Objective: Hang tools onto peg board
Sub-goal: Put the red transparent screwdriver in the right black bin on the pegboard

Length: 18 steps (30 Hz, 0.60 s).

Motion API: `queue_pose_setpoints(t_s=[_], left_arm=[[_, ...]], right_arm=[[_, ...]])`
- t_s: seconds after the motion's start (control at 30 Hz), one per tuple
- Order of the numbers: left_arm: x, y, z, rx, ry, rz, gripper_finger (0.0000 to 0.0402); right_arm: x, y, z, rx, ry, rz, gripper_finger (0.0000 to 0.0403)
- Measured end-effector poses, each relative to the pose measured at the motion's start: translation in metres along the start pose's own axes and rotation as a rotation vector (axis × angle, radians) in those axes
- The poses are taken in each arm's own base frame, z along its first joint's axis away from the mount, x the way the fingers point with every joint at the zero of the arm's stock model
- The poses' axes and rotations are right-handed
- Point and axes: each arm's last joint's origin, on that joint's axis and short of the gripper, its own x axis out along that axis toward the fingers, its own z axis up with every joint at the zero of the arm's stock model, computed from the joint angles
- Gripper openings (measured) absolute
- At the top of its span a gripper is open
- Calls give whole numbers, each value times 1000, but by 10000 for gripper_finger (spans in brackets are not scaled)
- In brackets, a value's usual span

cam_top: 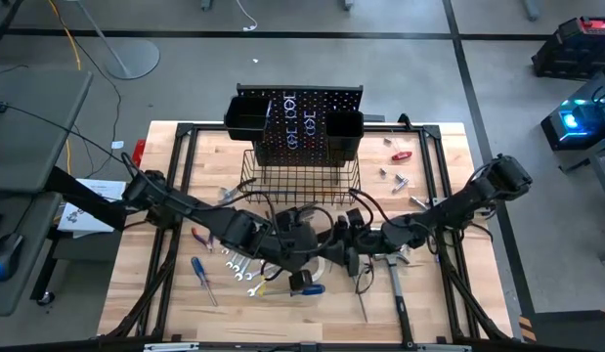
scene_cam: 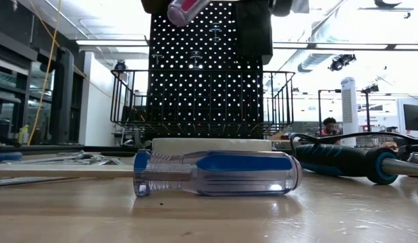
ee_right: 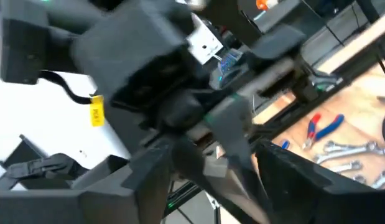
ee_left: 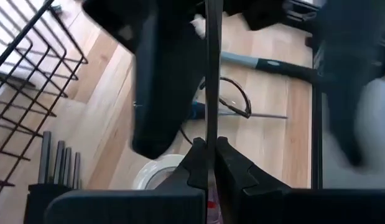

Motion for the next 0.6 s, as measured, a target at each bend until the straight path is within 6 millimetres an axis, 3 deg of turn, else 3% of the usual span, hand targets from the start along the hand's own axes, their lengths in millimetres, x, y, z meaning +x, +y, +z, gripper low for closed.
queue_pose_setpoints(t_s=[0.27,0.6], left_arm=[[-2,6,6,-91,-20,5,0],[-17,6,11,-177,-89,2,0]], right_arm=[[5,7,4,-94,12,-34,92],[5,7,6,-84,-12,-44,8]])
